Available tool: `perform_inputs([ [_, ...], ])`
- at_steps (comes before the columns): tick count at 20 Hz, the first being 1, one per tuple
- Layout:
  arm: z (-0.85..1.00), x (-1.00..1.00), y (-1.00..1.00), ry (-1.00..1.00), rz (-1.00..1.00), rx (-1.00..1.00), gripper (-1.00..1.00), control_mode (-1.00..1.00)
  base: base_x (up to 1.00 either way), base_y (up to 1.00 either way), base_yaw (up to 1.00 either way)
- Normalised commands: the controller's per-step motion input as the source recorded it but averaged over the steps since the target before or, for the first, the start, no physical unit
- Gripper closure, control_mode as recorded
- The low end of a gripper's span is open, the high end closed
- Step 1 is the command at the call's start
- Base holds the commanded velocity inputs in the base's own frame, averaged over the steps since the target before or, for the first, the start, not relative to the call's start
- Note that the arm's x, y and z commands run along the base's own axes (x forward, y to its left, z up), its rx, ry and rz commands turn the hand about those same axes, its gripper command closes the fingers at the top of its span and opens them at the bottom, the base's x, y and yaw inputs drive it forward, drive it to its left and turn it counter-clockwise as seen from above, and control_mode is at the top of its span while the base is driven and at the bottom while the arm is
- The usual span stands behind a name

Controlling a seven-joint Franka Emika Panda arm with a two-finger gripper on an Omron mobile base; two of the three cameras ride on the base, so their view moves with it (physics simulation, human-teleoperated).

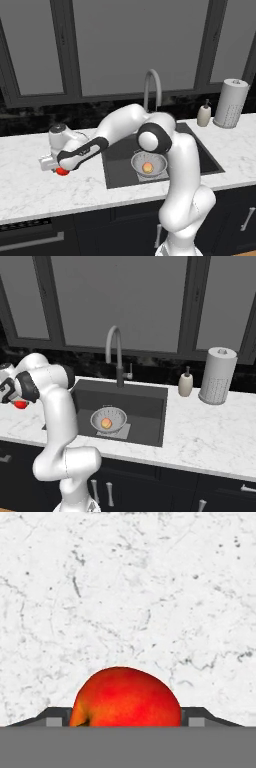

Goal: Put the colander in the sink, put the apple, peach in the colander, and turn on the sink faucet and pour water over the colander.

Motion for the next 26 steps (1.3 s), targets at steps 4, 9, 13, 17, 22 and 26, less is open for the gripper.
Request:
perform_inputs([
  [4,-0.14,0.0,0.0,0.0,0.0,0.0,1.0,-1.0,0.0,0.0,0.0],
  [9,-0.06,-0.04,-0.06,-0.01,0.0,0.0,1.0,-1.0,0.0,0.0,0.0],
  [13,0.2,-0.23,-0.44,-0.07,0.0,0.0,1.0,-1.0,0.0,0.0,0.0],
  [17,0.01,-0.08,-0.89,-0.01,-0.07,0.0,1.0,-1.0,0.0,0.0,0.0],
  [22,0.02,0.0,-1.0,-0.01,-0.12,0.0,1.0,-1.0,0.0,0.0,0.0],
  [26,0.02,0.05,-1.0,-0.02,-0.16,0.0,1.0,-1.0,0.0,0.0,0.0],
])
